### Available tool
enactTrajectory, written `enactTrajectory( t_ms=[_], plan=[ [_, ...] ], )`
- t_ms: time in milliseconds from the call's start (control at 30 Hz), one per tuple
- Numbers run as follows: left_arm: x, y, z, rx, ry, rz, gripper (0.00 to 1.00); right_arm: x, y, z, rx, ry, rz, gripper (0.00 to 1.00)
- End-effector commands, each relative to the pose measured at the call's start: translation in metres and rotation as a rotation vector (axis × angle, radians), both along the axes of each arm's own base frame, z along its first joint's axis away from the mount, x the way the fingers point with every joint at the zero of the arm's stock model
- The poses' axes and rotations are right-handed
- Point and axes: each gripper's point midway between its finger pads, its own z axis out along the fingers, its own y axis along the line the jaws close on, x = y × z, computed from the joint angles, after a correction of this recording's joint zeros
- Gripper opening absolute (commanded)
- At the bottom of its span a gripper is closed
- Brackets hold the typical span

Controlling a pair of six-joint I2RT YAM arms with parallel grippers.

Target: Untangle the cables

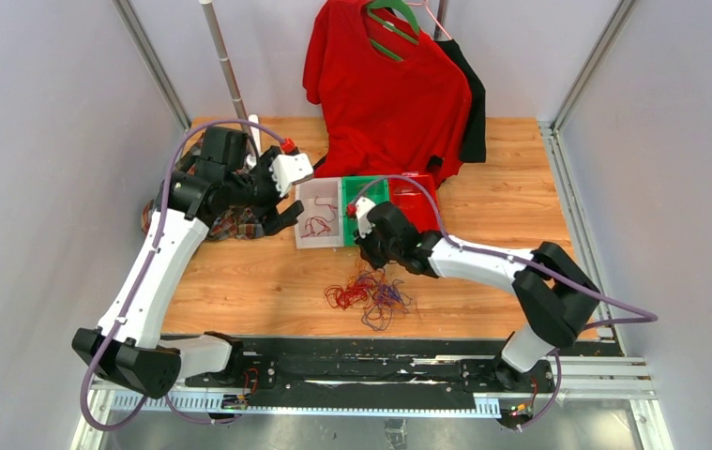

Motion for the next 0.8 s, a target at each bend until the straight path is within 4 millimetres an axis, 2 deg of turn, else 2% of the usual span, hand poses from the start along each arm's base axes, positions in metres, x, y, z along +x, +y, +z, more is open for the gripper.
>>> enactTrajectory(
  t_ms=[0,167,333,500,600,667,767],
  plan=[
    [-0.018,0.001,0.001,-0.030,0.001,-0.018,0.92,0.008,0.003,0.061,0.114,-0.087,-0.029,0.01],
    [-0.026,0.004,0.007,-0.045,-0.014,-0.001,0.91,-0.004,0.002,0.136,0.285,-0.161,-0.013,0.01],
    [-0.032,0.009,0.015,-0.053,-0.043,0.020,0.97,-0.004,-0.014,0.224,0.459,-0.330,-0.065,0.01],
    [-0.037,0.013,0.017,-0.049,-0.061,0.034,0.98,0.005,-0.023,0.284,0.519,-0.435,-0.099,0.01],
    [-0.040,0.015,0.014,-0.045,-0.061,0.036,0.98,0.021,-0.026,0.294,0.476,-0.491,-0.138,0.01],
    [-0.042,0.016,0.012,-0.043,-0.059,0.039,0.98,0.038,-0.028,0.287,0.412,-0.518,-0.172,0.01],
    [-0.042,0.018,0.007,-0.032,-0.051,0.046,0.98,0.063,-0.028,0.263,0.294,-0.538,-0.209,0.01]
  ],
)
